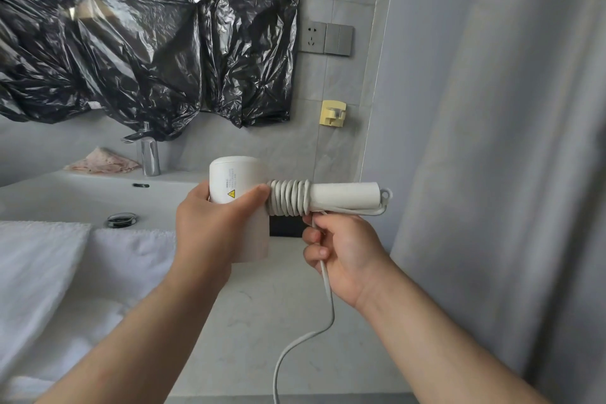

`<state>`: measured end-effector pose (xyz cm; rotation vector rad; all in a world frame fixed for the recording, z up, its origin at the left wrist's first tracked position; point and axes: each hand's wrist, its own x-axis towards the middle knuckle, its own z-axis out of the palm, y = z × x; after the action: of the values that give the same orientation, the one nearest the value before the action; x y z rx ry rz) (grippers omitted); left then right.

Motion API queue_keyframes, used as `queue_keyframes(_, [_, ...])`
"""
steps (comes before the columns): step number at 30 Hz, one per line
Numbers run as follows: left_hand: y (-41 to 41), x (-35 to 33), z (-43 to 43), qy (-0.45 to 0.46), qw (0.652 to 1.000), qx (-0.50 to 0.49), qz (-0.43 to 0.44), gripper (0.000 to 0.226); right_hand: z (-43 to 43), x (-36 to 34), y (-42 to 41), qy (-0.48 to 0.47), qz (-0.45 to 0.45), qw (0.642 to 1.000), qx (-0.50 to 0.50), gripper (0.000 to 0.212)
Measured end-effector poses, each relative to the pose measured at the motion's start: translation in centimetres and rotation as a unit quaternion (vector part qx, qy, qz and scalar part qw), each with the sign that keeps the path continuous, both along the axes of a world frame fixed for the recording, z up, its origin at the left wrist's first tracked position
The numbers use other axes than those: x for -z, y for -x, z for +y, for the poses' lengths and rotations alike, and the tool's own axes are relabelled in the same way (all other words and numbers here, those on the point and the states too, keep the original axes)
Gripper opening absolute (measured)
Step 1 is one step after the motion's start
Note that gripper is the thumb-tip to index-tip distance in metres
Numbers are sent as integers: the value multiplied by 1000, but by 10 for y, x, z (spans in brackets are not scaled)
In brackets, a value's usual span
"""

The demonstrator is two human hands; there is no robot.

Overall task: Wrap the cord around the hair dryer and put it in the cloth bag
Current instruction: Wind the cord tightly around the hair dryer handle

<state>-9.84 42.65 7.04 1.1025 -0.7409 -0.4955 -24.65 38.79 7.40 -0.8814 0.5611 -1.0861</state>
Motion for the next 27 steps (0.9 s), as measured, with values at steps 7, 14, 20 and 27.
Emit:
queue_keyframes(7, [2, -2, -1, 16, 992, -80, -96, 31, 7, -6, 0, 19, 83, 996, 3, 21])
queue_keyframes(14, [-4, -1, 6, -22, 968, -152, -197, 41, 10, -11, 7, 125, 286, 950, 4, 13])
queue_keyframes(20, [-7, -4, 15, -76, 927, -156, -333, 49, 4, -22, 18, 235, 440, 865, 49, 19])
queue_keyframes(27, [-17, -3, 12, -79, 932, -55, -350, 50, -2, -35, 35, 348, 510, 786, 22, 14])
